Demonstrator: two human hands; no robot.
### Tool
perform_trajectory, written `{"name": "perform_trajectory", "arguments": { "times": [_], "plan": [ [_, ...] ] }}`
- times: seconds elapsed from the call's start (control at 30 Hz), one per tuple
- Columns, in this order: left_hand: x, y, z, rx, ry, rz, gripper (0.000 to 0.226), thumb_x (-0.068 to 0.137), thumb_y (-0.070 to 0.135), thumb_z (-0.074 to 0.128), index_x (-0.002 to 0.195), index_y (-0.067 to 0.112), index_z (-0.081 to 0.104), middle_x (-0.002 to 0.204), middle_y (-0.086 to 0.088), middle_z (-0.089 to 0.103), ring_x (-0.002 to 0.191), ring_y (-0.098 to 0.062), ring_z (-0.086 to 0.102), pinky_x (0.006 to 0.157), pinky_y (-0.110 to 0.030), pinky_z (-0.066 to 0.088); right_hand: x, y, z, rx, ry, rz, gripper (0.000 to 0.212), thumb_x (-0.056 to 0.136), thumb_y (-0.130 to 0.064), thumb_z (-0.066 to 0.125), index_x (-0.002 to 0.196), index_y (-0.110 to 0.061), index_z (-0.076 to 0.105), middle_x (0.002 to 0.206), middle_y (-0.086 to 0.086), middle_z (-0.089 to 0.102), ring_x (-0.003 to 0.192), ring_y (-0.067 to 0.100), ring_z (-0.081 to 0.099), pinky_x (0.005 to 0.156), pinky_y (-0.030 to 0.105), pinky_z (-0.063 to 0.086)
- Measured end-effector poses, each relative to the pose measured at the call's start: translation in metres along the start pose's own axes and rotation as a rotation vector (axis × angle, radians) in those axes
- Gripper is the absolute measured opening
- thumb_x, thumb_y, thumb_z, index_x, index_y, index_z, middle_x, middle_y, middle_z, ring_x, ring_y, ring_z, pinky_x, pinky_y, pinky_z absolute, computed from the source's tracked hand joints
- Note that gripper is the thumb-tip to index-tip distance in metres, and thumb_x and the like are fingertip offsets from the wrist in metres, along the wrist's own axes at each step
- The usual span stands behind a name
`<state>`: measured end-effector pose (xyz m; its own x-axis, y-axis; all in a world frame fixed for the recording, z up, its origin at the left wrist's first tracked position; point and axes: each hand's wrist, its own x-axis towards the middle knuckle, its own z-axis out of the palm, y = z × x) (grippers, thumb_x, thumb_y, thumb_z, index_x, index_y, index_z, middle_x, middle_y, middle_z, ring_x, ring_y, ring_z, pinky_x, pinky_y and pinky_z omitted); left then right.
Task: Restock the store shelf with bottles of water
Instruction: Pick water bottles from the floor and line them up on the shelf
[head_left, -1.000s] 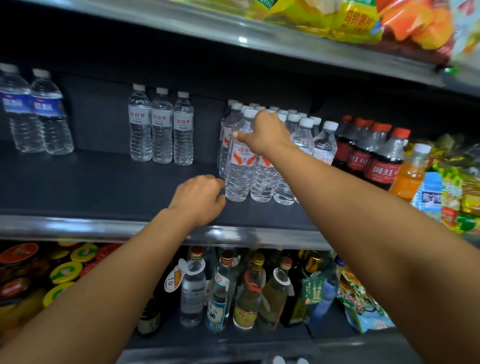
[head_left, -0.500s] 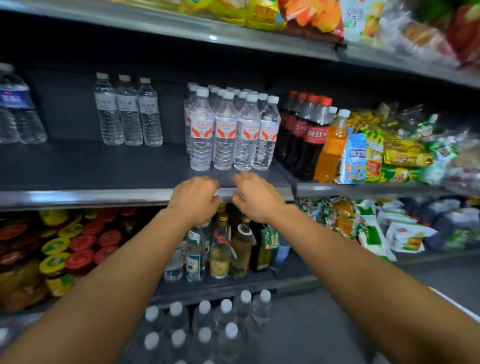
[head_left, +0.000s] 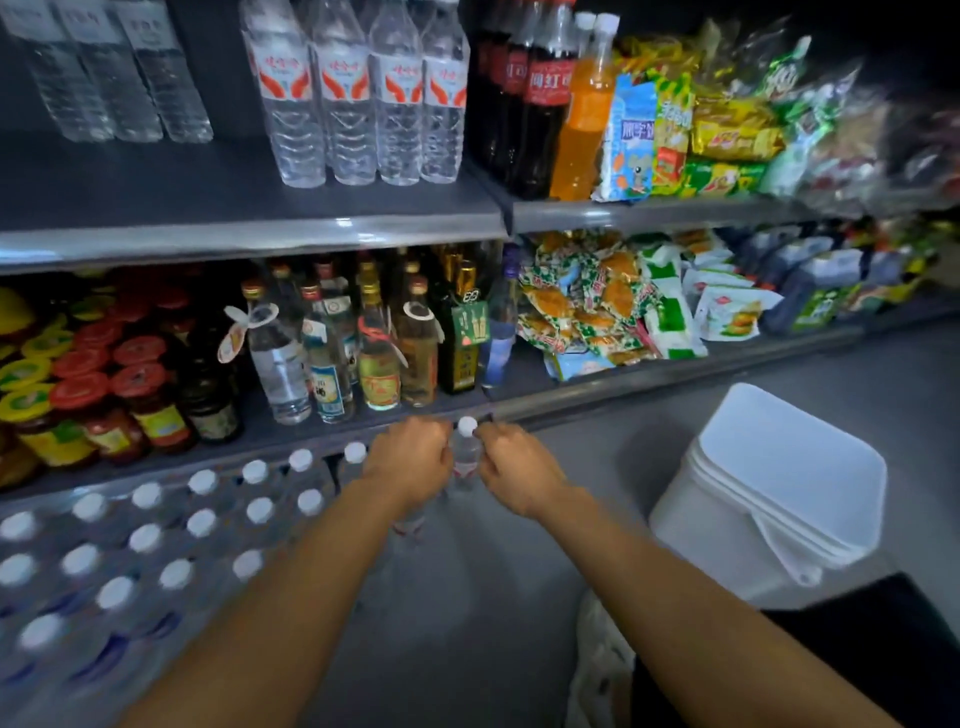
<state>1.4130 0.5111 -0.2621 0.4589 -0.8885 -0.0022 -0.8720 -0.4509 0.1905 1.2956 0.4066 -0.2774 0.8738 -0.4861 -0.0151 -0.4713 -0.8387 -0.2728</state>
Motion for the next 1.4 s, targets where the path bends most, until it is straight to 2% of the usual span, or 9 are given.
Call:
{"name": "perform_trajectory", "arguments": {
  "times": [0.07, 0.33, 0.57, 0.7, 0.77, 0.9, 1.17, 1.3, 1.4],
  "plan": [
    [-0.006, 0.005, 0.029, -0.024, -0.066, -0.009, 0.023, 0.091, 0.023, 0.046, 0.104, 0.010, 0.060, 0.108, -0.014, 0.061, 0.098, -0.033, 0.059, 0.073, -0.037, 0.046, -0.014, 0.011, 0.022, 0.032, -0.046, 0.048, 0.042, 0.094, -0.014, 0.045, 0.134, -0.001, 0.044, 0.129, 0.022, 0.052, 0.119, 0.038, 0.048, 0.093, 0.042, 0.041],
    [-0.037, 0.009, 0.135, -0.164, -0.231, -0.067, 0.028, 0.090, 0.022, 0.048, 0.111, 0.011, 0.063, 0.116, -0.011, 0.063, 0.106, -0.028, 0.060, 0.089, -0.037, 0.049, -0.029, 0.036, 0.104, 0.137, -0.166, 0.149, 0.036, 0.092, -0.013, 0.048, 0.127, -0.001, 0.050, 0.129, 0.019, 0.054, 0.119, 0.035, 0.050, 0.096, 0.038, 0.040],
    [-0.056, -0.017, 0.183, -0.182, -0.318, -0.186, 0.034, 0.091, 0.024, 0.049, 0.119, 0.012, 0.062, 0.123, -0.012, 0.062, 0.112, -0.029, 0.059, 0.094, -0.038, 0.048, 0.011, 0.023, 0.148, 0.204, -0.233, 0.055, 0.042, 0.088, -0.012, 0.053, 0.128, -0.001, 0.050, 0.128, 0.022, 0.054, 0.115, 0.038, 0.053, 0.092, 0.045, 0.046],
    [-0.066, -0.032, 0.202, -0.215, -0.358, -0.236, 0.029, 0.088, 0.022, 0.049, 0.110, 0.009, 0.063, 0.116, -0.015, 0.063, 0.107, -0.032, 0.060, 0.090, -0.041, 0.050, 0.041, 0.013, 0.162, 0.269, -0.202, 0.000, 0.059, 0.087, -0.012, 0.060, 0.141, -0.006, 0.038, 0.137, 0.022, 0.048, 0.121, 0.038, 0.048, 0.096, 0.047, 0.044],
    [-0.071, -0.035, 0.210, -0.215, -0.372, -0.242, 0.023, 0.088, 0.022, 0.049, 0.102, 0.009, 0.062, 0.112, -0.015, 0.063, 0.103, -0.032, 0.060, 0.087, -0.041, 0.050, 0.057, 0.010, 0.168, 0.295, -0.210, -0.024, 0.064, 0.084, -0.012, 0.064, 0.142, -0.006, 0.037, 0.142, 0.019, 0.043, 0.126, 0.036, 0.045, 0.100, 0.046, 0.041],
    [-0.074, -0.037, 0.218, -0.201, -0.371, -0.239, 0.025, 0.089, 0.021, 0.048, 0.106, 0.009, 0.062, 0.114, -0.014, 0.061, 0.104, -0.032, 0.059, 0.085, -0.038, 0.048, 0.083, 0.008, 0.179, 0.319, -0.233, -0.045, 0.074, 0.077, -0.019, 0.074, 0.142, -0.011, 0.039, 0.141, 0.014, 0.044, 0.129, 0.031, 0.043, 0.106, 0.039, 0.037],
    [-0.080, -0.042, 0.225, -0.228, -0.397, -0.262, 0.021, 0.089, 0.020, 0.047, 0.101, 0.007, 0.060, 0.112, -0.015, 0.060, 0.103, -0.033, 0.058, 0.082, -0.038, 0.047, 0.087, 0.014, 0.190, 0.334, -0.213, -0.070, 0.077, 0.065, -0.035, 0.085, 0.130, -0.012, 0.050, 0.129, 0.009, 0.049, 0.118, 0.025, 0.049, 0.097, 0.029, 0.038],
    [-0.085, -0.041, 0.220, -0.235, -0.394, -0.281, 0.028, 0.090, 0.021, 0.047, 0.111, 0.011, 0.061, 0.119, -0.012, 0.059, 0.109, -0.032, 0.058, 0.087, -0.038, 0.048, 0.072, 0.010, 0.188, 0.332, -0.189, -0.044, 0.071, 0.063, -0.042, 0.083, 0.121, -0.012, 0.058, 0.121, 0.010, 0.060, 0.112, 0.025, 0.056, 0.094, 0.035, 0.046],
    [-0.086, -0.040, 0.206, -0.225, -0.354, -0.265, 0.022, 0.090, 0.020, 0.047, 0.104, 0.009, 0.061, 0.115, -0.014, 0.060, 0.107, -0.032, 0.058, 0.085, -0.038, 0.048, 0.059, 0.014, 0.180, 0.374, -0.170, 0.002, 0.068, 0.053, -0.049, 0.077, 0.112, -0.019, 0.062, 0.114, 0.003, 0.065, 0.104, 0.022, 0.062, 0.085, 0.039, 0.053]
  ]
}}
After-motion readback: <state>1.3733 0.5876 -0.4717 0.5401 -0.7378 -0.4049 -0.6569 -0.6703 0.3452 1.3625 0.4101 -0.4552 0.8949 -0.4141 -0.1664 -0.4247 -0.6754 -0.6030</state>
